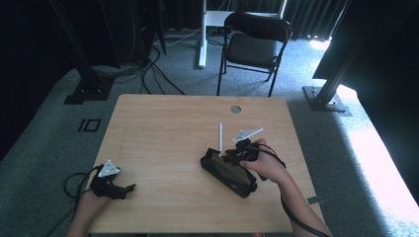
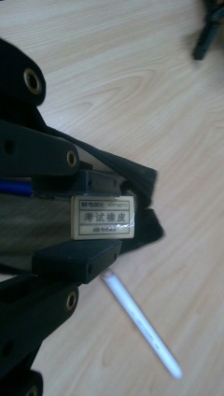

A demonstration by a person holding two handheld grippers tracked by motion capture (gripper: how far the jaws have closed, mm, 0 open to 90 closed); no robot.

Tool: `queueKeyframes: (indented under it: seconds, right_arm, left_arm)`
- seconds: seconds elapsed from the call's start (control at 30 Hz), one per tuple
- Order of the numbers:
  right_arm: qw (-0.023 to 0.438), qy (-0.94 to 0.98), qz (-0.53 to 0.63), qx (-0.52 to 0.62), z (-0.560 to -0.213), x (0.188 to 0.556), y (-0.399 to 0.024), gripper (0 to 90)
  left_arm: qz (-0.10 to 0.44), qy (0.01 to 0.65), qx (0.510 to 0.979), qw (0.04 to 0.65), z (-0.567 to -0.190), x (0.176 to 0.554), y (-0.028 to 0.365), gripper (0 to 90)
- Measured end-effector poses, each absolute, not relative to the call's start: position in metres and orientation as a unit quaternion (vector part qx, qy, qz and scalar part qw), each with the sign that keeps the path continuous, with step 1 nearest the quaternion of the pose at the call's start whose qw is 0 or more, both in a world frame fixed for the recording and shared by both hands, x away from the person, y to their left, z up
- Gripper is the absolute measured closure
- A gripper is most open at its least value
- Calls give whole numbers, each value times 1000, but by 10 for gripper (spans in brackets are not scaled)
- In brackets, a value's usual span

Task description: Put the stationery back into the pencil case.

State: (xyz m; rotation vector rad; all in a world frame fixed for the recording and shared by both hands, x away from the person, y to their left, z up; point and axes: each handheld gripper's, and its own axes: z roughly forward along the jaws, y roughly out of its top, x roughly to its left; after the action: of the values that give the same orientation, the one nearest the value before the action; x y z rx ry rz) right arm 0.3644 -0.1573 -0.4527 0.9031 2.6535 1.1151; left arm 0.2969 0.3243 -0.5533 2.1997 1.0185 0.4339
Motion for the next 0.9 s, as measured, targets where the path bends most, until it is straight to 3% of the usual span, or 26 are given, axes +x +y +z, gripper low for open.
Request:
queueKeyframes:
  seconds: [0.27,0.9]
  right_arm:
    - [48,894,332,297,-470,366,-144,683]
    - [61,914,271,295,-485,369,-125,682]
  left_arm:
    - [166,390,842,333,-553,297,324,22]
    - [166,390,842,333,-553,297,324,22]
